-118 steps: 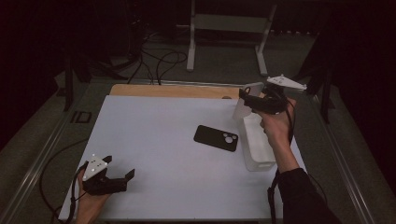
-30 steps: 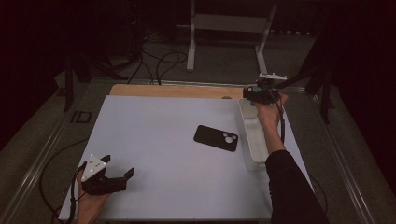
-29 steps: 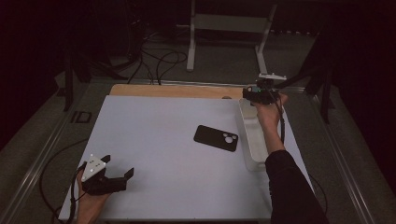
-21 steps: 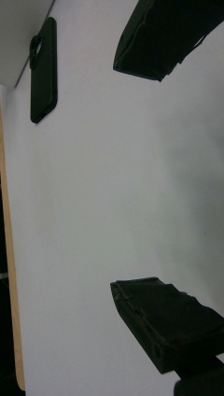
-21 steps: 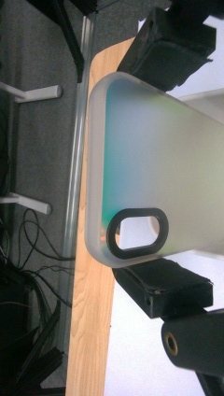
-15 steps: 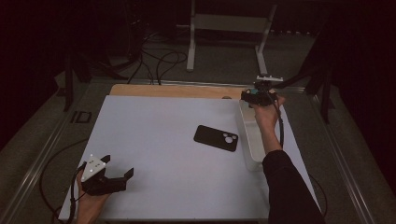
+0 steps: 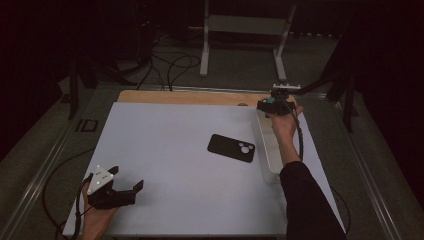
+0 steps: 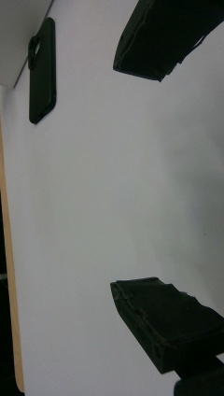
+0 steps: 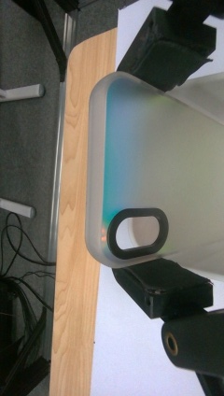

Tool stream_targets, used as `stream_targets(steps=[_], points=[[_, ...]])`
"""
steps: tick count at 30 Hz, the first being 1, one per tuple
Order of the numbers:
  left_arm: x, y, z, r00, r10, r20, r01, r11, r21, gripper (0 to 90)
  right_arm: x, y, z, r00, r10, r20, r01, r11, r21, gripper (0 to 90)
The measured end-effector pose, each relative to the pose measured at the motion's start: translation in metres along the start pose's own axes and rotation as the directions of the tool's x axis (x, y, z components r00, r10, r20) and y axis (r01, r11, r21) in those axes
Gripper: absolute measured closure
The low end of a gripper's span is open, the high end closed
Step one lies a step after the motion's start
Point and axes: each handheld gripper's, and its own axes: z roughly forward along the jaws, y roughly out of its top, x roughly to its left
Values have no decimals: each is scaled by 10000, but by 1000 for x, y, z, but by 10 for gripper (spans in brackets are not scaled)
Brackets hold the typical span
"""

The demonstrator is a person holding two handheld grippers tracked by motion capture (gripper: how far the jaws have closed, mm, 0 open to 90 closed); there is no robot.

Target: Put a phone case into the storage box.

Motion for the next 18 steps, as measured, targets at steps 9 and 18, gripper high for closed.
stream_targets(steps=[9,18], points=[[0,0,0,10000,0,0,0,10000,2,0,1,-1,4,9999,-52,122,53,9999,-90,161],[0,0,0,10000,-4,9,4,10000,-2,0,-2,0,2,10000,-10,63,11,9999,-166,88]])
